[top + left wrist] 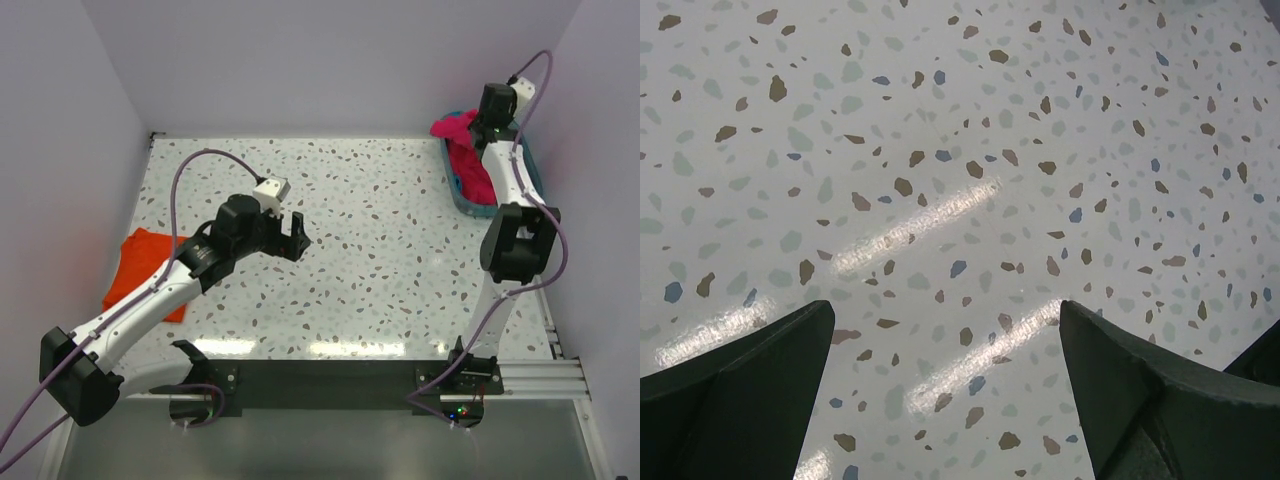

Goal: Fold and stack the t-shirts
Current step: Grab the tshirt from the pile, then move the tshirt to the center of the board

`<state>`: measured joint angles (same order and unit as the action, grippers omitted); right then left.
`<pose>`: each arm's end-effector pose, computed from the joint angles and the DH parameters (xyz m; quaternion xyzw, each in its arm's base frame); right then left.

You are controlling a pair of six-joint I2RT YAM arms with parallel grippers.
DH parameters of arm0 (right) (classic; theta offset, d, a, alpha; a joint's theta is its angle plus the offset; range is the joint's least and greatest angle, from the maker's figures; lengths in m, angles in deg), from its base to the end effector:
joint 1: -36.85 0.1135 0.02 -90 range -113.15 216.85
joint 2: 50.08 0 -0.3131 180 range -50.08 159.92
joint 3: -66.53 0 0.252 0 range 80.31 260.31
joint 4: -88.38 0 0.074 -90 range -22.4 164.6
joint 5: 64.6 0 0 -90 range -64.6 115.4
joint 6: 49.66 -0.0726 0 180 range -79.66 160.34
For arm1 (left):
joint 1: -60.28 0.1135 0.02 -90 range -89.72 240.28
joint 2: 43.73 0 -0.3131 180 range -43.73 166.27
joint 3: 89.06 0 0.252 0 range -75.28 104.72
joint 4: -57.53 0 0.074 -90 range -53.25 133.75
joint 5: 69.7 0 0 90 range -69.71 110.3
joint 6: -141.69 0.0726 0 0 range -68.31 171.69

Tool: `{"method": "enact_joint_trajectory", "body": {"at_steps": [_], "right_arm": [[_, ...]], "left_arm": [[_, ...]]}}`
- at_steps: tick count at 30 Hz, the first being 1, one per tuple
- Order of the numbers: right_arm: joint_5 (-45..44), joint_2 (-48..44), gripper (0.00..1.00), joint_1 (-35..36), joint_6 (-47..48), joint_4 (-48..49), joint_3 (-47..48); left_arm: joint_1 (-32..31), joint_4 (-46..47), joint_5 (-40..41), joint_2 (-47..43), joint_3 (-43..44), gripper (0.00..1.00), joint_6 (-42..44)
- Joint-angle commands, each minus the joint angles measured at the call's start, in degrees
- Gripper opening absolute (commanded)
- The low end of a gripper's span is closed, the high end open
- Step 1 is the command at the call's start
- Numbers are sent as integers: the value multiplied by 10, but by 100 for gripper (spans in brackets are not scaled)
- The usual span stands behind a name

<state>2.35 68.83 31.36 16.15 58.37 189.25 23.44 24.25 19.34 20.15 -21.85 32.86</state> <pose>0.5439 -0.0808 0.3422 0.3151 0.7771 -0.0832 0.5385 0.2079 -0.1573 0.3361 0.1397 0.8544 -0.2400 0.4391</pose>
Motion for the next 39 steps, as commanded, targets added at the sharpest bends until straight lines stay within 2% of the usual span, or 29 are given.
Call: {"method": "enact_joint_trajectory", "body": {"at_steps": [1, 6, 8, 15, 21, 28, 31, 34, 37, 39], "right_arm": [[-17, -105, 0, 8, 17, 78, -15], [-12, -164, 0, 30, 40, 92, -33], [-30, -192, 0, 50, 88, 104, -31], [-44, -255, 0, 177, 197, 109, 35], [-34, -301, 0, 322, 266, 114, 76], [-52, -300, 0, 442, 314, 124, 126], [-69, -271, 0, 452, 320, 102, 166], [-110, -257, 0, 450, 330, 102, 165], [-161, -257, 0, 430, 327, 113, 102], [-161, -264, 0, 400, 261, 80, 33]], "left_arm": [[8, 10, -8, -3, 7, 100, 11], [10, 11, -5, -5, 5, 100, 10], [10, 11, -5, -4, 6, 100, 10], [12, 11, 2, -7, 5, 100, 8], [12, 13, 8, -18, 4, 100, -2], [15, 18, 50, -31, 4, 100, -25], [17, 21, 58, -36, -1, 100, -47], [18, 25, 66, -40, -13, 100, -59], [18, 22, 76, -41, -22, 100, -75], [19, 21, 84, -39, -28, 100, -87]]}}
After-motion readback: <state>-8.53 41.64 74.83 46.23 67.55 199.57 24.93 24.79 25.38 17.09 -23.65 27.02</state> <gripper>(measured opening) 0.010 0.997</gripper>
